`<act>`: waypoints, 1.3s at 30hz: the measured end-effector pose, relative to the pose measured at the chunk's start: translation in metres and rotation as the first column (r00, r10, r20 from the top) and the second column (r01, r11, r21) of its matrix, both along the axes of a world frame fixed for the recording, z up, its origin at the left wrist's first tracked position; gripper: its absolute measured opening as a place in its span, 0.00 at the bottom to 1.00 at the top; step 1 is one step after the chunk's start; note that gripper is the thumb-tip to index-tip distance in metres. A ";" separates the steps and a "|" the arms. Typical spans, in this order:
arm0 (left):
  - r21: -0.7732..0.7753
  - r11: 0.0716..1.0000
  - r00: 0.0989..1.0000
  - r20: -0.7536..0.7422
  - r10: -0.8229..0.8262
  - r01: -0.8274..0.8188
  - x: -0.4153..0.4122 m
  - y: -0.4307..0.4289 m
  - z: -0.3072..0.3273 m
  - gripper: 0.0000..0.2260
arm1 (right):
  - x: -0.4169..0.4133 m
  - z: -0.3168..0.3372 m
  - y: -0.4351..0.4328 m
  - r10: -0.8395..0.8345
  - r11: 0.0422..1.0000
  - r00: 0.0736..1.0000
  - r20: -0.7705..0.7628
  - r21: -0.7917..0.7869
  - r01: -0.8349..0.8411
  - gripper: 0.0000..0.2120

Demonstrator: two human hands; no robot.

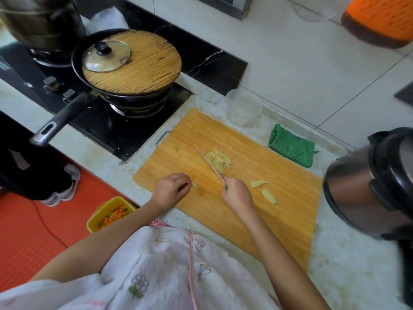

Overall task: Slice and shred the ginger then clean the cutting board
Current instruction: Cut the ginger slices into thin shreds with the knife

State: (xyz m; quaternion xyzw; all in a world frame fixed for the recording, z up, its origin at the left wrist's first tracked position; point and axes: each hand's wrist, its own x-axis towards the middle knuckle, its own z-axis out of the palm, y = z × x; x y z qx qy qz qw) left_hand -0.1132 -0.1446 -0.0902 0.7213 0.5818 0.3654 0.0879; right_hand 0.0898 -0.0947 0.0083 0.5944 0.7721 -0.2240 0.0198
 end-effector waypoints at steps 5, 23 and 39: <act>-0.070 0.997 0.998 0.055 -0.010 0.014 -0.002 0.002 0.006 0.09 | 0.005 0.001 -0.007 0.079 0.997 0.994 -0.069 0.022 -0.077 0.23; -0.413 0.805 0.903 0.247 -0.351 0.425 0.023 0.095 0.110 0.19 | 0.071 0.015 -0.005 0.281 0.766 0.942 0.185 0.549 -0.336 0.36; -0.494 0.780 0.912 0.337 -0.234 0.383 0.015 0.139 0.113 0.04 | 0.090 -0.008 -0.037 0.097 0.797 0.978 -0.185 0.603 0.035 0.35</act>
